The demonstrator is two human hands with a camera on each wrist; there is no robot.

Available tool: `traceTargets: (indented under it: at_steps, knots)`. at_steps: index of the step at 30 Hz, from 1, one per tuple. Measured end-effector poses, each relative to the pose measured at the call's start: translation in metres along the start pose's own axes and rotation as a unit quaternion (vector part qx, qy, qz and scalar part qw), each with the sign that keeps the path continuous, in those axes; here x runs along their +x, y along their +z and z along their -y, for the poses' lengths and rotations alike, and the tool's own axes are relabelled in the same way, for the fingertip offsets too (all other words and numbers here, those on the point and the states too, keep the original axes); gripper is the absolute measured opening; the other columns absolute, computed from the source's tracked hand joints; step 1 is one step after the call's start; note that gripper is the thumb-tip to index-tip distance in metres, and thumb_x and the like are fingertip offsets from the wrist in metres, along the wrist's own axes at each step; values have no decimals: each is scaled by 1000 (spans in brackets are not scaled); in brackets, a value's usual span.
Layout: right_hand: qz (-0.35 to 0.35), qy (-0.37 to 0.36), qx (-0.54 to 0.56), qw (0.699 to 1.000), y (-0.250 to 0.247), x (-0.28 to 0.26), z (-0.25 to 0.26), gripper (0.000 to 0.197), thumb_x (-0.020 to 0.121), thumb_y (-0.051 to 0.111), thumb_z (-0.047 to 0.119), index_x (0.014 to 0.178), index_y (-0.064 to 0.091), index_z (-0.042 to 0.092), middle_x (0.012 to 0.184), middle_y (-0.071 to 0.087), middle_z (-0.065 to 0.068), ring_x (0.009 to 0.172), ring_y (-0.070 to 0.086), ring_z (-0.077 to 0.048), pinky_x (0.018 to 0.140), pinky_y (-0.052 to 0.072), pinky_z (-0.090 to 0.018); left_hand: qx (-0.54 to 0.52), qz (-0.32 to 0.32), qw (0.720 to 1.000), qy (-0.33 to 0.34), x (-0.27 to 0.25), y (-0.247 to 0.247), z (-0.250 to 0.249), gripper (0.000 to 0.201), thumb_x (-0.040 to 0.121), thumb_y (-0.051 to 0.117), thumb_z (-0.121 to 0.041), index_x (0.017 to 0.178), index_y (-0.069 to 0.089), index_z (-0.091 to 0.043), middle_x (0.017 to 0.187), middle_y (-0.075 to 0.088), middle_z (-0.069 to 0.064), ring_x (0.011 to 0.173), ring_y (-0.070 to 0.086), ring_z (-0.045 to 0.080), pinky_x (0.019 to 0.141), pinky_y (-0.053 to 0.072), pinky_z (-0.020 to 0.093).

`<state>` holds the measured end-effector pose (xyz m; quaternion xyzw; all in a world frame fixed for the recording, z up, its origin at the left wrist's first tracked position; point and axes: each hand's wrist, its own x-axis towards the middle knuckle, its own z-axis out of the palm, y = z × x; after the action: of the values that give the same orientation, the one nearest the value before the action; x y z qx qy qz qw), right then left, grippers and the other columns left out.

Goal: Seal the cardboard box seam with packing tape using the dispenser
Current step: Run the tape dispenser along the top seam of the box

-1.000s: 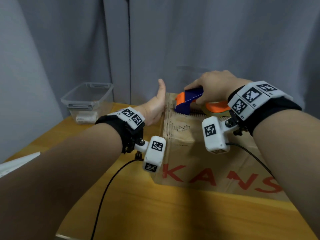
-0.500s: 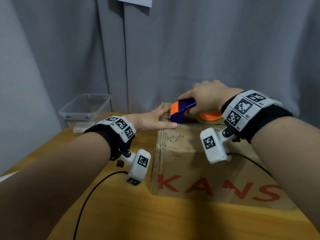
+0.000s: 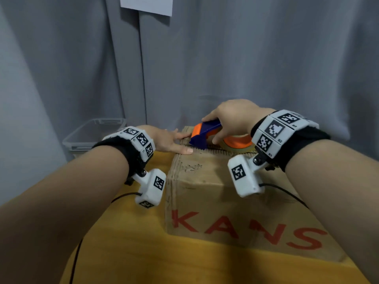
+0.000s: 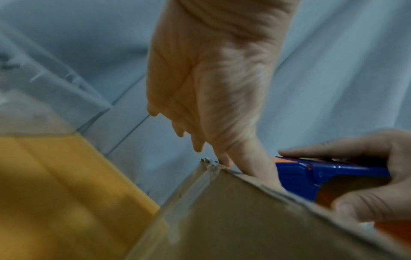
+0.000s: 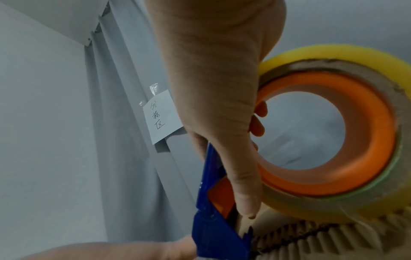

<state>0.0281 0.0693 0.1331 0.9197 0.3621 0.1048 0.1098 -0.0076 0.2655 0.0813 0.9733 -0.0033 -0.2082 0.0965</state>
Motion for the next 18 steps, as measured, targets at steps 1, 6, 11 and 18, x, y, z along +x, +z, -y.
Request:
traceTargets:
  at_steps: [1,6,11,18]
  knots:
    - [-1,2,3,1000,1,1,0,67,70,73,55,132,50,40,117,64,10,107,56,-18,79,46,-33,23,-1,1000,-6,-2,-2,-1,84,80,38,-73,145,-7,-47,159,-13,-3,146,-13,25,114,-4,53]
    - [3,7,43,999,0,-2,-9,72,73,73,54,137,44,40,123,61,11,112,54,-17,76,38,-29,77,-64,995,-4,-17,3,-22,73,95,29,-56,151,-6,-26,160,-9,0,147,-8,21,117,-1,45]
    - [33,-11,86,996,-8,-8,-14,70,80,71,44,142,38,38,130,57,11,117,52,-15,84,37,-27,-77,-142,986,37,-13,43,-36,89,84,39,-70,150,-9,-34,160,-6,-7,147,4,20,118,6,52]
    - [37,-12,78,996,-15,-27,-35,63,76,76,41,133,51,37,94,61,13,80,50,-8,66,36,-20,13,-134,991,-21,-12,40,-33,94,78,23,-82,151,-2,-28,160,0,-4,147,7,17,113,-3,57]
